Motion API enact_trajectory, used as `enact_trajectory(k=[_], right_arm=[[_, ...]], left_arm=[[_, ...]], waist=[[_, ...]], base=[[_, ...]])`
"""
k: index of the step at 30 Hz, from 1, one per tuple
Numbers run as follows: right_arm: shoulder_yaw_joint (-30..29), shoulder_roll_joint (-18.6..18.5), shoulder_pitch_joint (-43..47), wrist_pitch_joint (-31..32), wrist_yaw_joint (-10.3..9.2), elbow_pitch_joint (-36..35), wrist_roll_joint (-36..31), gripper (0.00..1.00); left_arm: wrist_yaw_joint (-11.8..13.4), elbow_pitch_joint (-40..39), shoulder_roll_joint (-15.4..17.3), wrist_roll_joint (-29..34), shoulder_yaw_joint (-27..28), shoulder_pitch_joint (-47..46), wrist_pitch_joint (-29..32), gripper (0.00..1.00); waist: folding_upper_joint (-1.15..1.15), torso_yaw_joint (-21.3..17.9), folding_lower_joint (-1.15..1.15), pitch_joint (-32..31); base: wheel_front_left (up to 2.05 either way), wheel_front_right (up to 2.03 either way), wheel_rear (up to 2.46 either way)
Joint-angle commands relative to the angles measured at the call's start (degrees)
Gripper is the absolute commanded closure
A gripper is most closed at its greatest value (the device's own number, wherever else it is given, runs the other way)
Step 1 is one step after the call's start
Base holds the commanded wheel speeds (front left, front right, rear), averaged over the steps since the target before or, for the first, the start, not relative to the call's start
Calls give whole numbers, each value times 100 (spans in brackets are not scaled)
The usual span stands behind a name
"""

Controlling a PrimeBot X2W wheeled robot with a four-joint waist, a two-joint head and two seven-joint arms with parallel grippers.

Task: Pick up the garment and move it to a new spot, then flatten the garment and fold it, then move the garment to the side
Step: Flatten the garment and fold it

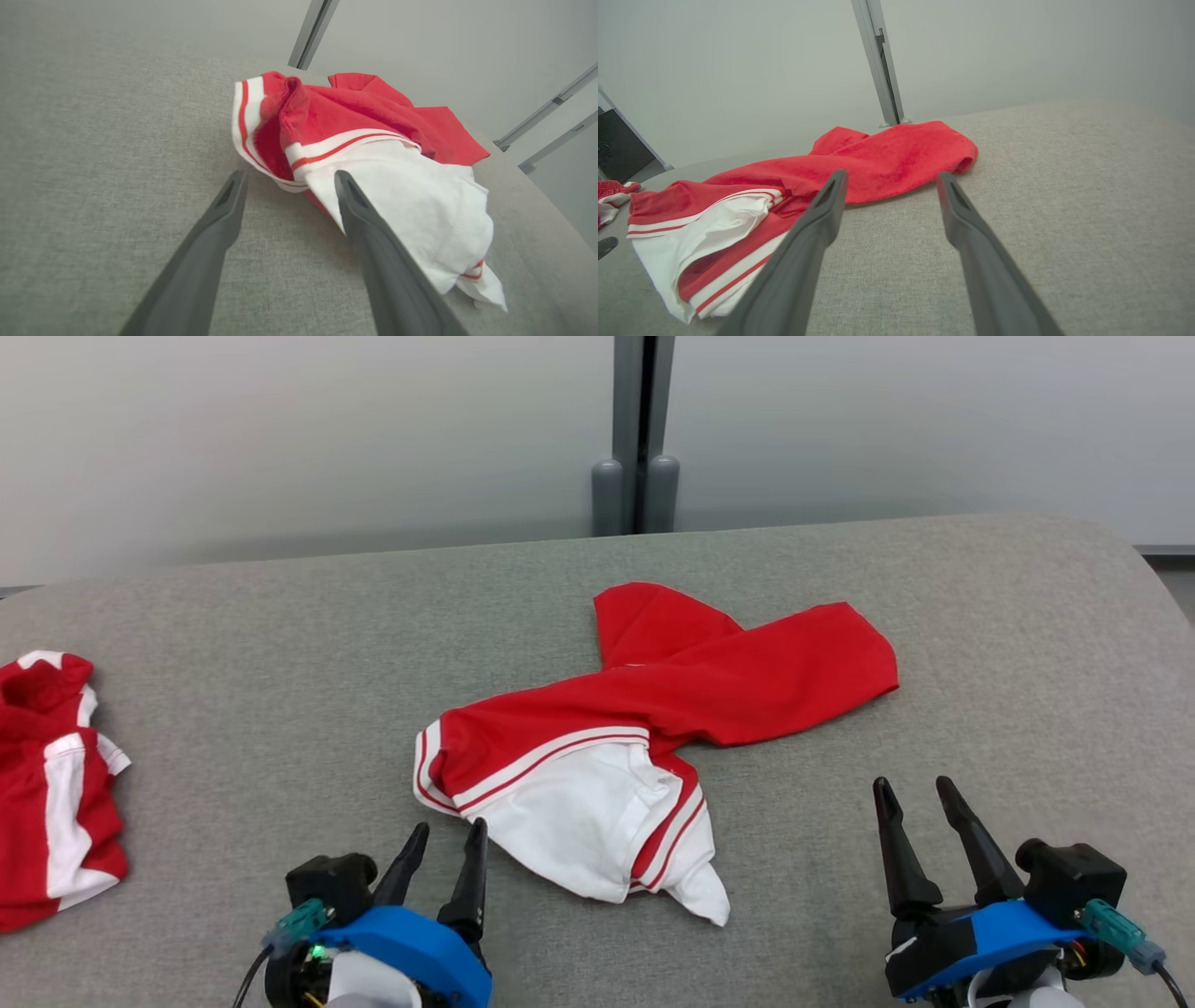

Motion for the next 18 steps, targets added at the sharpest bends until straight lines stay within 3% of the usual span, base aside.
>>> enact_trajectory(k=[1, 13, 14, 15, 16, 18], right_arm=[[27, -30, -22, -20, 3, 3, 10, 0], [40, -30, -97, -111, 3, 57, 46, 0], [47, -29, -107, -114, 3, 62, 49, 0], [53, -30, -115, -117, 3, 71, 48, 0], [62, -30, -124, -121, 3, 79, 49, 0], [68, -30, -136, -127, 3, 88, 56, 0]], left_arm=[[-34, 150, -57, -58, -29, -153, 83, 0], [-182, 743, -263, -127, -92, -745, 224, 0], [-187, 767, -265, -109, -101, -775, 209, 18], [-195, 792, -261, -84, -115, -814, 192, 54], [-206, 812, -264, -92, -122, -851, 189, 100], [-212, 824, -269, -92, -130, -884, 181, 100]], waist=[[0, -55, 0, 18], [0, -299, 0, 195], [0, -307, 0, 203], [0, -316, 0, 208], [0, -325, 0, 212], [0, -331, 0, 214]], base=[[0, 0, 0], [0, 0, 0], [0, 0, 0], [0, 0, 0], [0, 0, 0], [0, 0, 0]])
